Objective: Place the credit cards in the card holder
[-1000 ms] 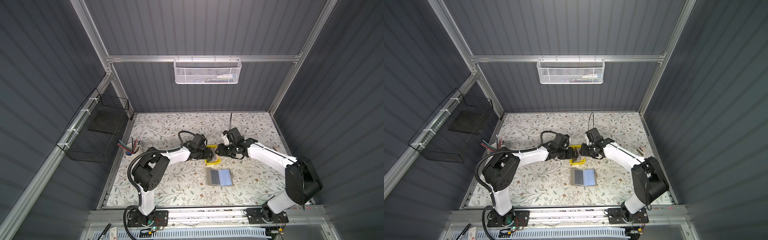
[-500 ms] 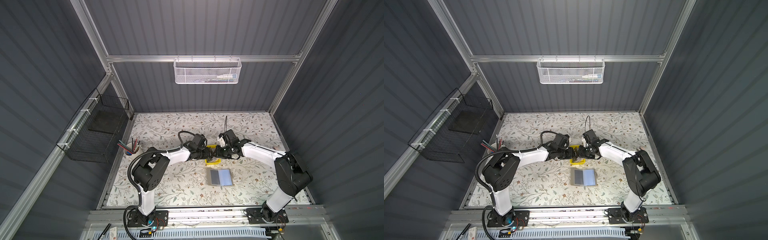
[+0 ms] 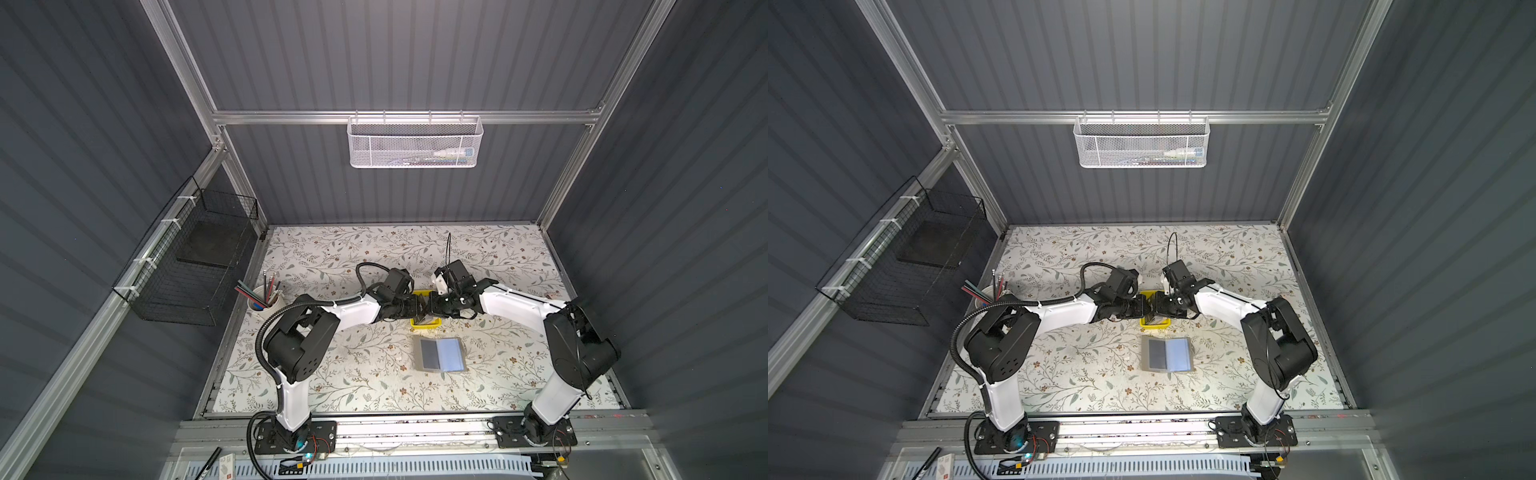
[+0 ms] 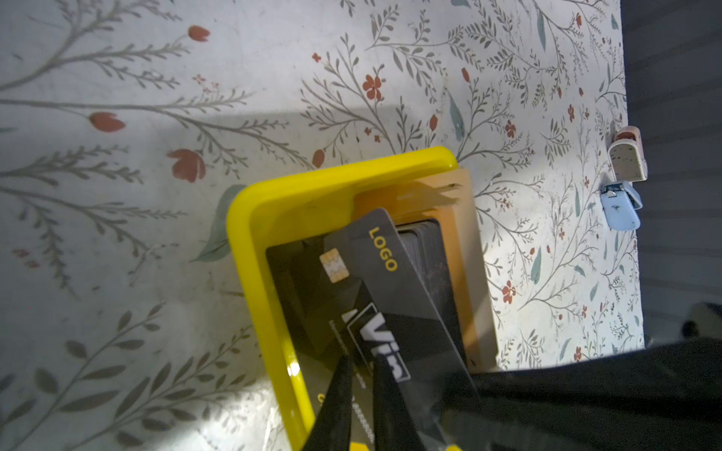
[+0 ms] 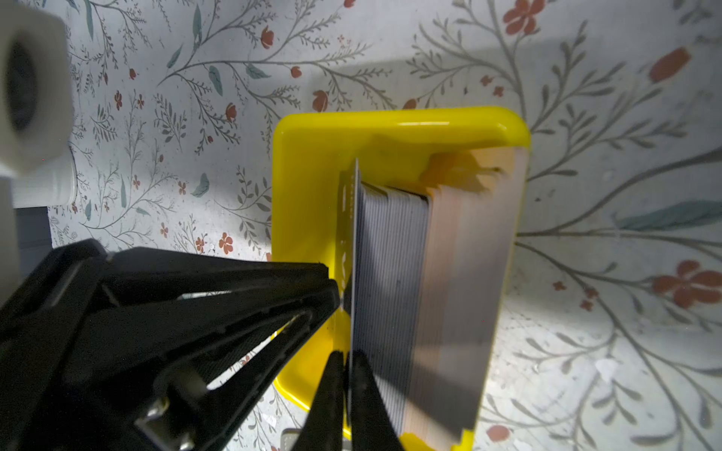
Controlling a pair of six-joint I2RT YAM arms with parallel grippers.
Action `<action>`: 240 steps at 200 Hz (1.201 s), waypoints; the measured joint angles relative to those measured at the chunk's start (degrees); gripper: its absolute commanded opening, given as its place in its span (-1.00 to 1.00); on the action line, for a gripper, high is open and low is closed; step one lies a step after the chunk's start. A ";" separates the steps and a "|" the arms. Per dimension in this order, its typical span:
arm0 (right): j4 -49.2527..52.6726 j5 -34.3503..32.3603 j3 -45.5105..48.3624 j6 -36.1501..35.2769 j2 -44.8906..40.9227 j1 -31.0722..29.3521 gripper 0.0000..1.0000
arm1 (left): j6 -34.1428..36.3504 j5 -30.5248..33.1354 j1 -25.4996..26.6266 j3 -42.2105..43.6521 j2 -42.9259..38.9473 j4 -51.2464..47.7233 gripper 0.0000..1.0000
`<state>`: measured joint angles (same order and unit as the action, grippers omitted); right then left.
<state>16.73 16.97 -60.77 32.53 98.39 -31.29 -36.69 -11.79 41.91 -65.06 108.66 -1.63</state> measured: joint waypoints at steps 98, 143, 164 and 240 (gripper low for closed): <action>0.00 -0.55 0.94 0.87 -3.52 -0.11 -0.91 | -0.37 -0.22 0.00 2.27 -3.63 -1.81 -0.67; -0.04 -1.25 5.62 1.70 -10.82 -0.11 -0.92 | -1.42 -2.01 0.00 7.08 -10.19 -1.33 -0.58; -0.79 -1.55 9.75 2.64 -15.78 -0.11 -0.92 | -3.30 -4.76 0.00 12.20 -14.29 2.19 -0.56; -1.90 -1.33 24.83 7.63 -40.98 -0.11 -0.91 | -12.90 -10.91 3.67 26.08 -25.22 18.12 -0.44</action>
<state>14.83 15.64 -35.94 40.16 57.41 -31.40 -49.58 -22.70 45.58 -38.98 83.44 16.49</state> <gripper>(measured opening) 0.045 0.275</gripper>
